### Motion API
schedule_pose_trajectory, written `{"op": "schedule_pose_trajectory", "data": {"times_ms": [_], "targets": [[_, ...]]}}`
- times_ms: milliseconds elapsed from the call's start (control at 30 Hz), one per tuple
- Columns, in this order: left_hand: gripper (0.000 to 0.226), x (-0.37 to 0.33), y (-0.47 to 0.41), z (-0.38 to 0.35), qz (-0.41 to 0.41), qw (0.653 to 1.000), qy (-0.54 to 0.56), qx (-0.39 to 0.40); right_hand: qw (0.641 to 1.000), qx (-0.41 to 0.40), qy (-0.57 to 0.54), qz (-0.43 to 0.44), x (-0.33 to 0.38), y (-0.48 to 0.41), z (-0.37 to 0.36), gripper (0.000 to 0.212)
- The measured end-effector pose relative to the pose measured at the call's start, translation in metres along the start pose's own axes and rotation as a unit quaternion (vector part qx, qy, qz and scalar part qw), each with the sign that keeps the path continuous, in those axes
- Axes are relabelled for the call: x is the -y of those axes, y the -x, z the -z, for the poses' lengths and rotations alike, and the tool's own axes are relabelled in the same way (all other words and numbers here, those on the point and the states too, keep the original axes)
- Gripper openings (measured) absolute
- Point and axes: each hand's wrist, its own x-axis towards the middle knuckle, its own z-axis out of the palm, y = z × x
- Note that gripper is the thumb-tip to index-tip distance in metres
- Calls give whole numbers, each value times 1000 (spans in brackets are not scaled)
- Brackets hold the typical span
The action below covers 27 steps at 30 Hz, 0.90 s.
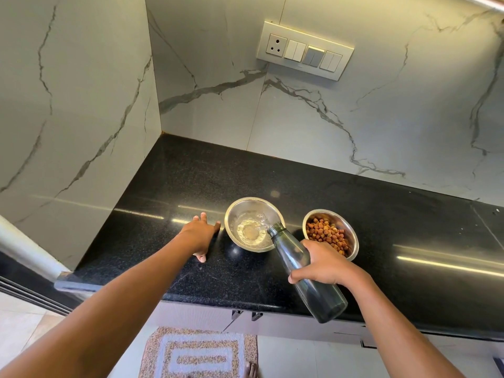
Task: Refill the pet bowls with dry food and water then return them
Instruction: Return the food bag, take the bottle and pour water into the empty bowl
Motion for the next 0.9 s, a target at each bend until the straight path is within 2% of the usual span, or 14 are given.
{"op": "schedule_pose_trajectory", "data": {"times_ms": [367,600,900], "targets": [[125,0,-2,-1,0,1000,-8,1,1000,1,26,-7,-5,10,11,75],[125,0,-3,-2,1,1000,-10,-3,999,-5,33,-10,-6,17,20,71],[126,0,-3,-3,2,1000,-10,-7,998,3,55,-9,-3,24,34,79]]}}
